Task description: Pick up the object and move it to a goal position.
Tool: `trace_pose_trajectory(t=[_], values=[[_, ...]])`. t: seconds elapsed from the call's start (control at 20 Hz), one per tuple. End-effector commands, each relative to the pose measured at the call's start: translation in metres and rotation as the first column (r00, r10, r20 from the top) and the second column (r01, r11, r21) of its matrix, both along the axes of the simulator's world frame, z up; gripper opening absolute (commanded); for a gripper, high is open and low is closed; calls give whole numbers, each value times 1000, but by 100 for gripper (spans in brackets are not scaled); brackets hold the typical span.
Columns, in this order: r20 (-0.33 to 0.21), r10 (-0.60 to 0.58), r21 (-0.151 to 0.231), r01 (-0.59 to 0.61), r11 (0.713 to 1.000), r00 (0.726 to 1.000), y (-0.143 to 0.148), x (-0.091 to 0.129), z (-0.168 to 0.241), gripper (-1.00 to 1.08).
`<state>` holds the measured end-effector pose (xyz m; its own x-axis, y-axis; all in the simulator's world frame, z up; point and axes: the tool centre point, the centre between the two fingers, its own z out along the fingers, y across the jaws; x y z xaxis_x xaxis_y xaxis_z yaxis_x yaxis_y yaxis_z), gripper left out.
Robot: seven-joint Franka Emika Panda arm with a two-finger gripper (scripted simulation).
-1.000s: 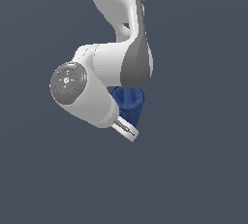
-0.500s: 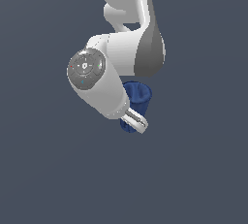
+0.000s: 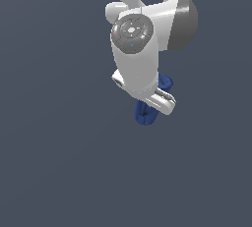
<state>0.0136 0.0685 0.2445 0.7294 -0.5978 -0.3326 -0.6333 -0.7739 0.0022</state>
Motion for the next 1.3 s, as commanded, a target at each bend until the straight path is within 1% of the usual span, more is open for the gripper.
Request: trace_pose_trajectory(t=[0.0, 0.4, 0.65, 0.85, 1.1, 1.25], values=[[3, 0, 0, 0, 1000, 1000, 21, -14, 13, -100], [2, 0, 0, 0, 1000, 1000, 84, -53, 47, -100], [2, 0, 0, 0, 1000, 1000, 112, -69, 62, -100], [3, 0, 0, 0, 1000, 1000, 123, -75, 67, -100], [1, 1, 0, -1, 1000, 1000, 123, -76, 68, -100], [1, 1, 0, -1, 1000, 1000, 125, -80, 74, -100]])
